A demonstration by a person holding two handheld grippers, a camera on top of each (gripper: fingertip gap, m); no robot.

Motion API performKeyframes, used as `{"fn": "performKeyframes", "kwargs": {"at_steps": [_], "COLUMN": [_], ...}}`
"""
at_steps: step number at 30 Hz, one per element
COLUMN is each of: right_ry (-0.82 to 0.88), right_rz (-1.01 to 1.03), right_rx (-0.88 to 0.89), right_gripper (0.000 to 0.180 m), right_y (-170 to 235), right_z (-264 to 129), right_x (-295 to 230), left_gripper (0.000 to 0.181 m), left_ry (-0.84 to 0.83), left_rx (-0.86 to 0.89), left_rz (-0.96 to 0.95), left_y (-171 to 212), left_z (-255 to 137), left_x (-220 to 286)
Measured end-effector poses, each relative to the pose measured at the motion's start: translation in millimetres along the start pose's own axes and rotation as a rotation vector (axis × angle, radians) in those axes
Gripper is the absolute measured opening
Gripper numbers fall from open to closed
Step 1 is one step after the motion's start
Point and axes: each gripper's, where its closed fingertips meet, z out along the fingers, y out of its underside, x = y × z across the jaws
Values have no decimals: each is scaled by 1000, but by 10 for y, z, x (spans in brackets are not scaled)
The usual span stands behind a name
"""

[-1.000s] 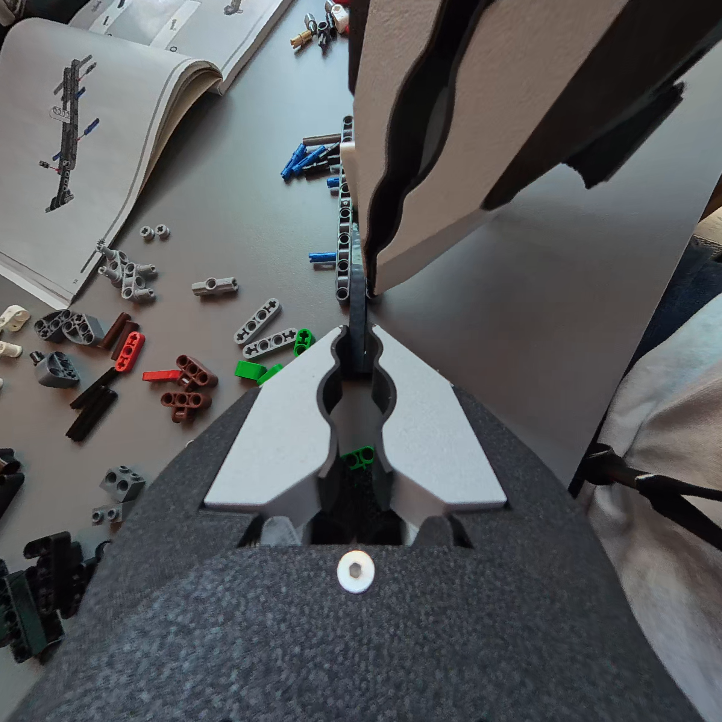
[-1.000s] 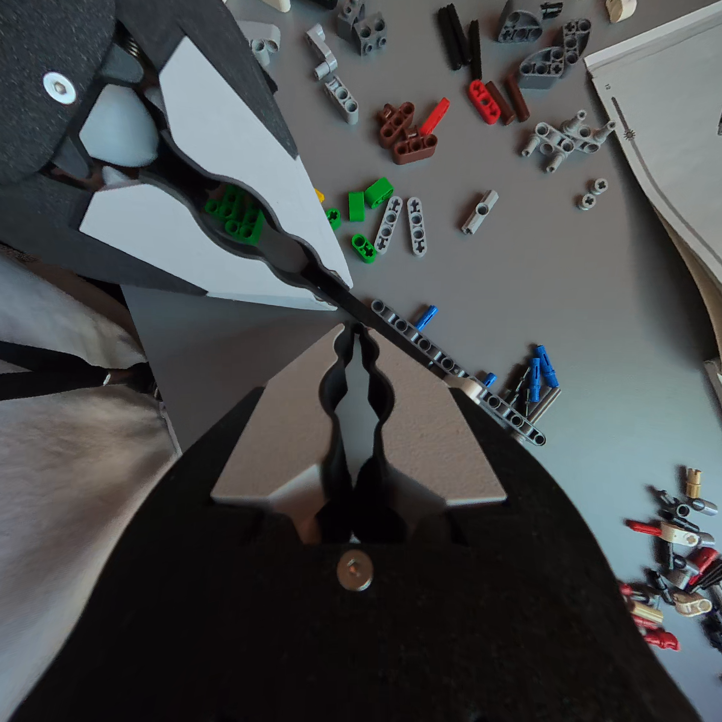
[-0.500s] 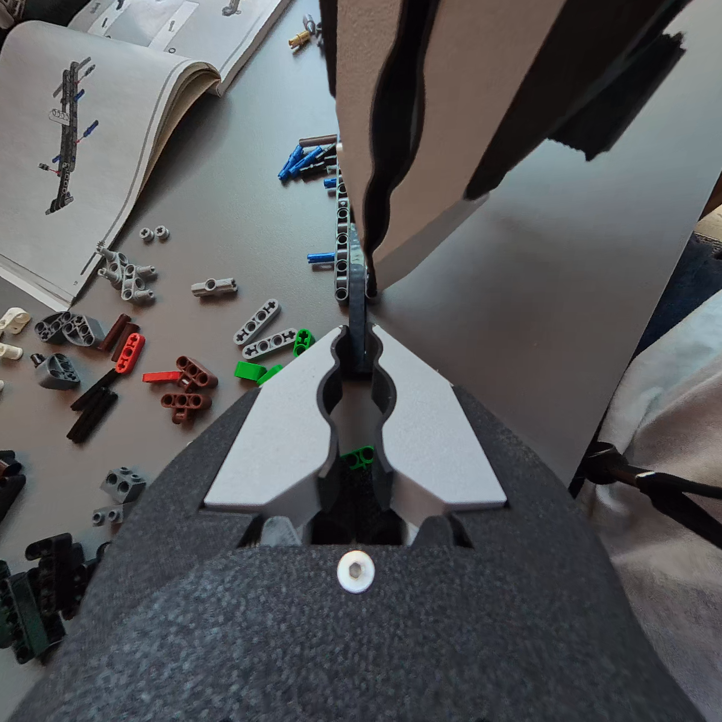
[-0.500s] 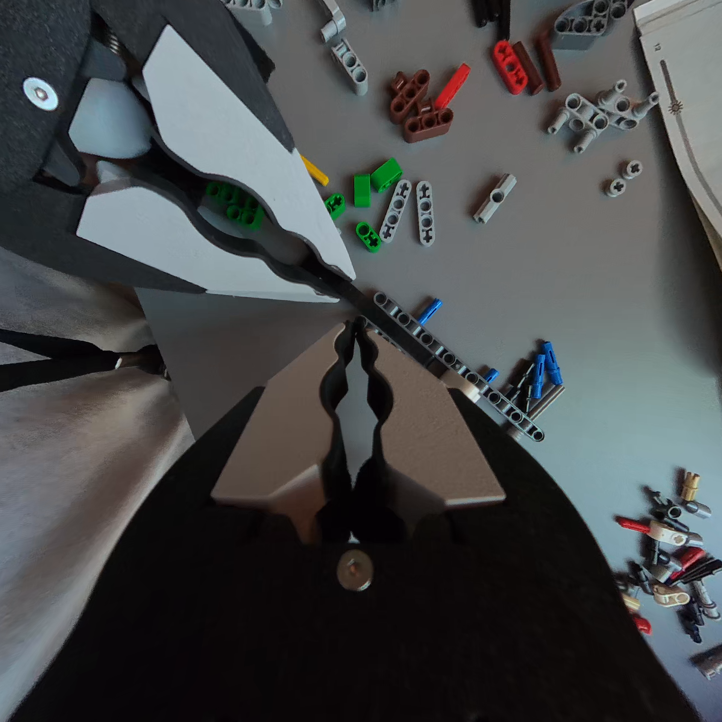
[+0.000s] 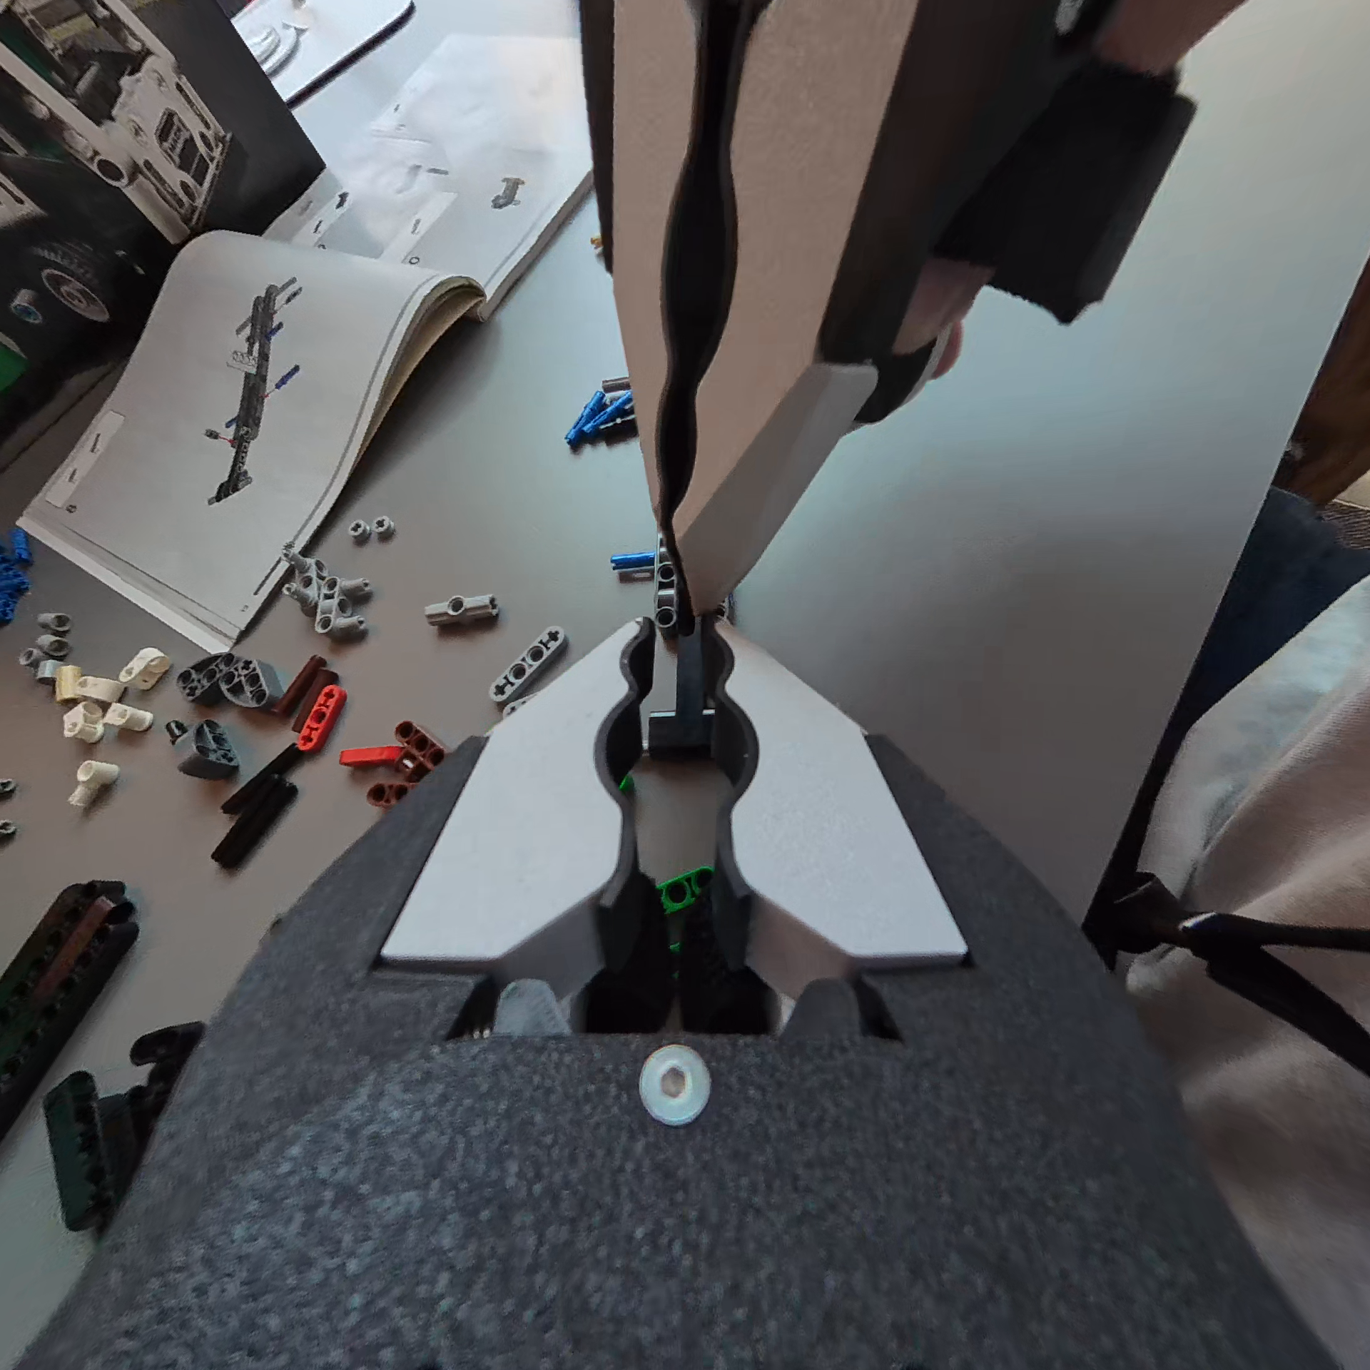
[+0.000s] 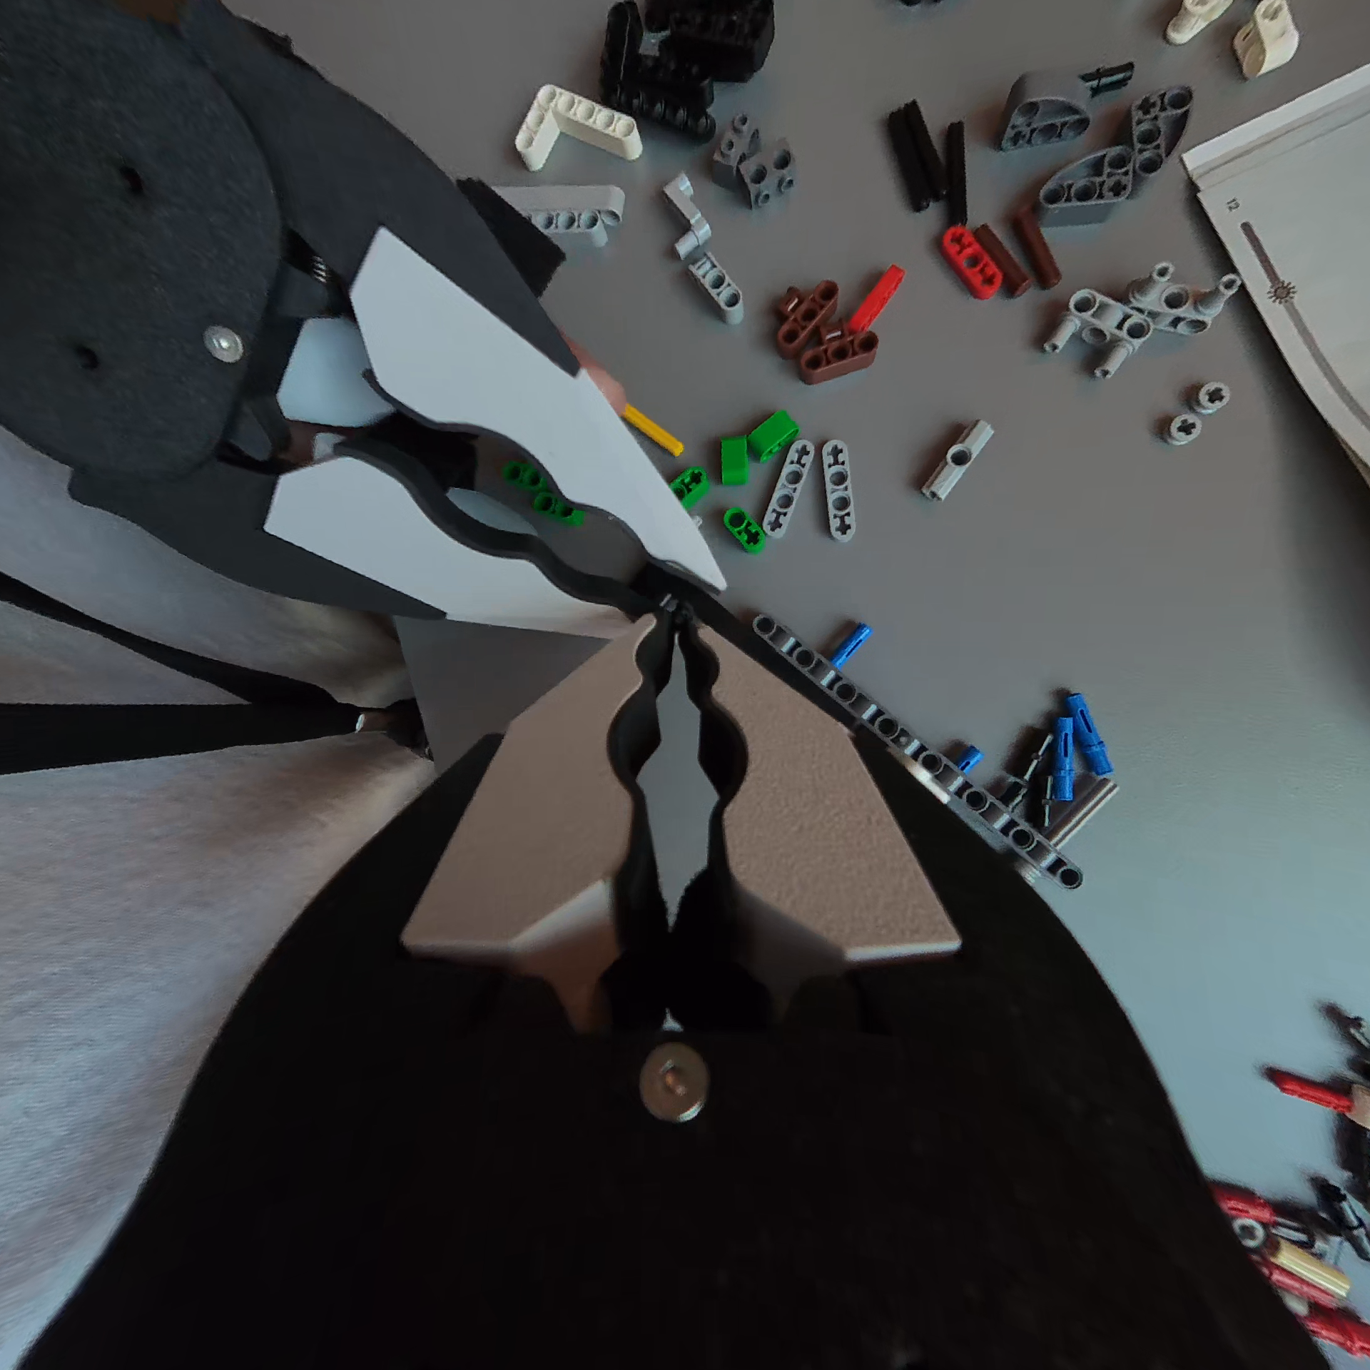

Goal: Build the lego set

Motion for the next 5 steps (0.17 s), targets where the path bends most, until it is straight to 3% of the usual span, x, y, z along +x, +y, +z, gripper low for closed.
{"fn": "performKeyframes", "kwargs": {"at_steps": [1,5], "right_ry": [2,0], "right_rz": [-1,-14], "right_rx": [0,36], "right_gripper": [1,2], "right_y": [0,-34], "right_z": [-10,-58], "right_x": [-3,-16], "left_gripper": [12,3], "left_ry": [-11,-26], "left_rx": [11,42], "left_rz": [14,69], "left_y": [-15,-65], "left_z": [-6,-30], "left_x": [-4,19]}}
